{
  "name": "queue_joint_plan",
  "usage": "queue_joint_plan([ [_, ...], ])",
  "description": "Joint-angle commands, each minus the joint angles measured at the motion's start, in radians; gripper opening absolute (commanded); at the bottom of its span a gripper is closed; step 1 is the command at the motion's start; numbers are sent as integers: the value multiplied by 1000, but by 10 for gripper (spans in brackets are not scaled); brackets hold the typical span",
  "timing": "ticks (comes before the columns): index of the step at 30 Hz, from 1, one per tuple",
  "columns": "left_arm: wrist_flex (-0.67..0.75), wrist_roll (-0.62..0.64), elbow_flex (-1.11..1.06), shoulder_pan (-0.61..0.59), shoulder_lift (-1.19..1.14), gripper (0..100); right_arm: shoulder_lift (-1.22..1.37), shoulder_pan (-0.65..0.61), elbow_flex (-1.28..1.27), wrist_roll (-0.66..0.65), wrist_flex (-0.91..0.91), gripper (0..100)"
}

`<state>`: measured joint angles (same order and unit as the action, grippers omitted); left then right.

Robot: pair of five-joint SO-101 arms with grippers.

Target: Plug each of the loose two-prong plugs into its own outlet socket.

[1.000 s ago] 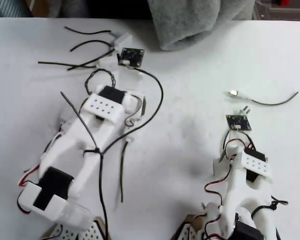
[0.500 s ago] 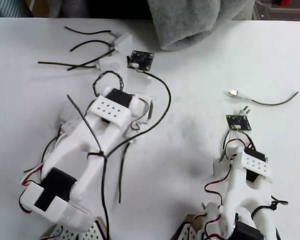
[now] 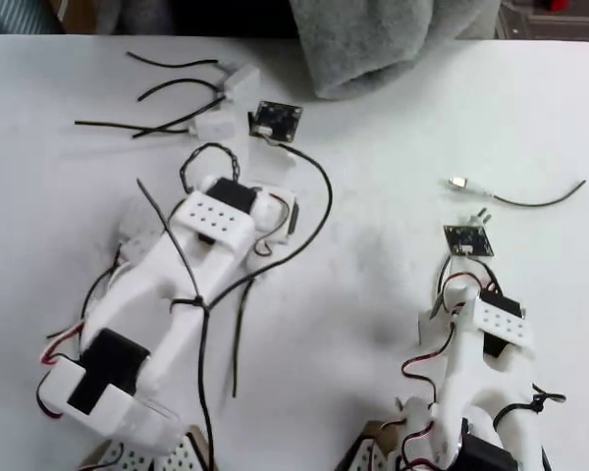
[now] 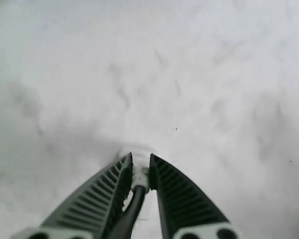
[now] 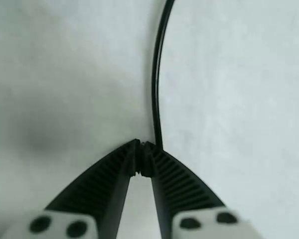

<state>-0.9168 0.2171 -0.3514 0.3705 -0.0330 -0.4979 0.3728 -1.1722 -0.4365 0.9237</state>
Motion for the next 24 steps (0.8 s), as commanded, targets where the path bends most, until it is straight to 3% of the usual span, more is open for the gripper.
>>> queue_joint_plan([
  [1, 32, -6, 11, 13, 12, 24, -7, 15, 2, -3, -8, 19],
  [8, 41, -6, -34, 18, 4, 24, -7, 15, 2, -3, -8, 19],
  [16, 232, -11, -226, 15, 5, 24, -7, 15, 2, -3, -8, 19],
  [24, 219, -12, -238, -2, 13, 67, -7, 15, 2, -3, -8, 19],
])
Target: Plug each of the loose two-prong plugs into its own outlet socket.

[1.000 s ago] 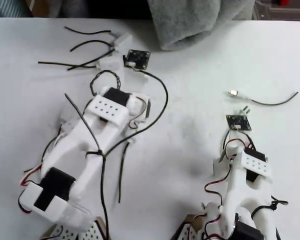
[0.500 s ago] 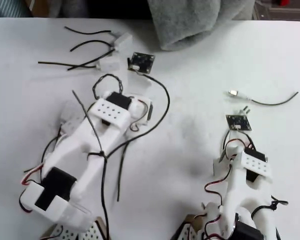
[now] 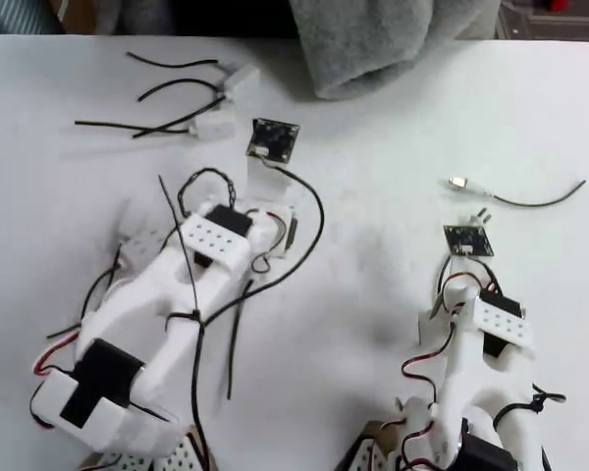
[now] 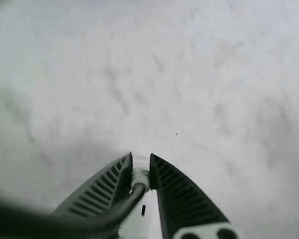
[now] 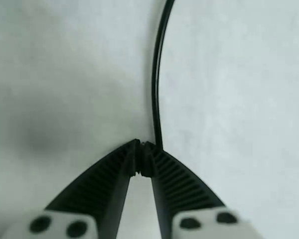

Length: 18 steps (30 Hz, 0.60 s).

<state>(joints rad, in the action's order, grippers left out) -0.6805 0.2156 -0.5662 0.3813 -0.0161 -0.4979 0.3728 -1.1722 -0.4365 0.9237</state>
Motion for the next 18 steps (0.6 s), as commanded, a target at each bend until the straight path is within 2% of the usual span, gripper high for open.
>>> queue_joint_plan([
  [1, -41, -9, -14, -13, -4, 103, -7, 15, 2, -3, -8, 19],
  [5, -249, -9, 101, -10, -4, 247, -7, 15, 2, -3, -8, 19],
  [9, -442, -28, 213, -36, -7, 286, -7, 15, 2, -3, -8, 20],
  [13, -448, -63, 209, -54, -13, 290, -7, 15, 2, -3, -8, 20],
  [18, -318, -61, 103, -58, -15, 290, -7, 15, 2, -3, -8, 20],
])
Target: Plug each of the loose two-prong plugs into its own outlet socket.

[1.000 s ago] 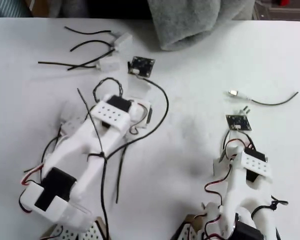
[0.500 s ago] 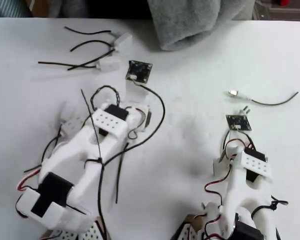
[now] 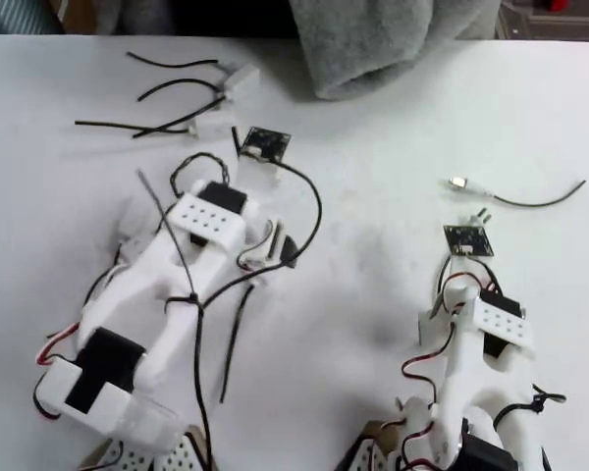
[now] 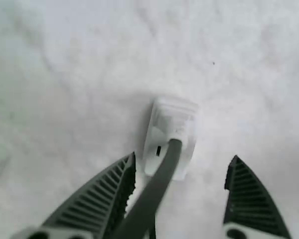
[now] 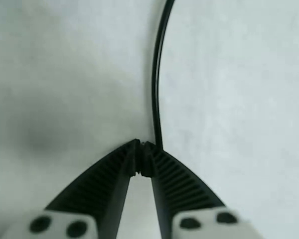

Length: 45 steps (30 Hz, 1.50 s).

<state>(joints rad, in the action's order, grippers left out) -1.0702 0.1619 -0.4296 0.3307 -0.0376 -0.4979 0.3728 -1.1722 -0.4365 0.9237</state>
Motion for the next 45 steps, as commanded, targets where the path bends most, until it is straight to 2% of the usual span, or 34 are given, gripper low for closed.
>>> queue_joint_plan([
  [1, 109, -8, -58, -7, 7, 290, -7, 15, 2, -3, -8, 20],
  [5, 216, 0, -123, -7, 8, 286, -7, 15, 2, -3, -8, 20],
  [9, 221, 9, -127, -7, 7, 277, -7, 15, 0, -3, -8, 19],
  [14, 236, 58, -132, -30, 5, 183, -7, 15, 0, -3, -8, 19],
  [19, 232, 58, -103, -30, -41, 162, -7, 15, 0, -3, -8, 19],
  [30, 114, 58, 69, -30, -182, 165, -7, 15, 0, -3, -8, 19],
  [37, -14, 61, 213, -30, -298, 162, -7, 15, 0, -3, -8, 19],
  [45, -68, 58, 278, -30, -349, 136, -7, 15, 0, -3, -8, 19],
])
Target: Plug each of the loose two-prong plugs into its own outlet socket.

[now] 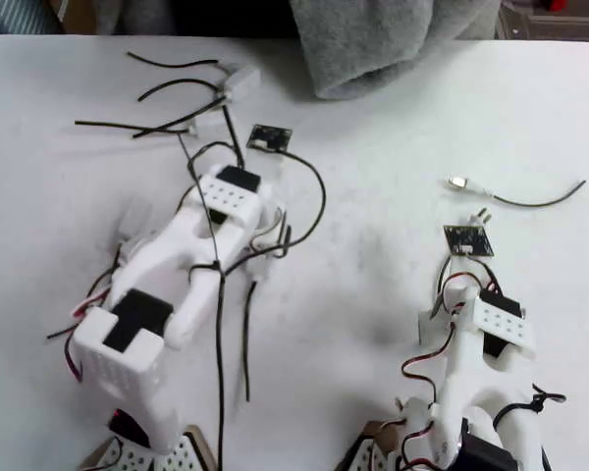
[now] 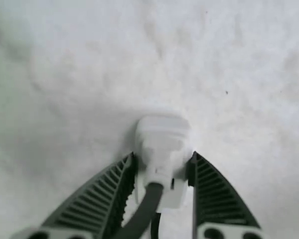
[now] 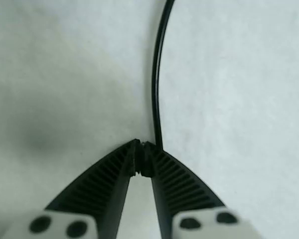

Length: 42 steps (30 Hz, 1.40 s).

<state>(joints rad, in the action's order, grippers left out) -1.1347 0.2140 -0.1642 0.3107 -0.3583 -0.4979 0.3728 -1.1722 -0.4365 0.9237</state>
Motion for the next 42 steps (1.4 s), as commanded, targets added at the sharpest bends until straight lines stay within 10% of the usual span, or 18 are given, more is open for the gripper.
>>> queue_joint_plan([
  [1, 0, 6, 14, -10, -30, 102, -7, 15, 0, -3, -8, 19],
  [11, 0, 6, 121, -33, -33, 23, -7, 15, 0, -3, -8, 19],
  [28, -310, -101, 1030, -285, -248, 24, -5, 15, 0, -3, -8, 19],
  [35, -664, -101, 1332, -259, -460, 261, -5, 15, 0, -3, -8, 19],
  [42, -657, -178, 1175, -156, -335, 247, -5, 15, 0, -3, -8, 19],
])
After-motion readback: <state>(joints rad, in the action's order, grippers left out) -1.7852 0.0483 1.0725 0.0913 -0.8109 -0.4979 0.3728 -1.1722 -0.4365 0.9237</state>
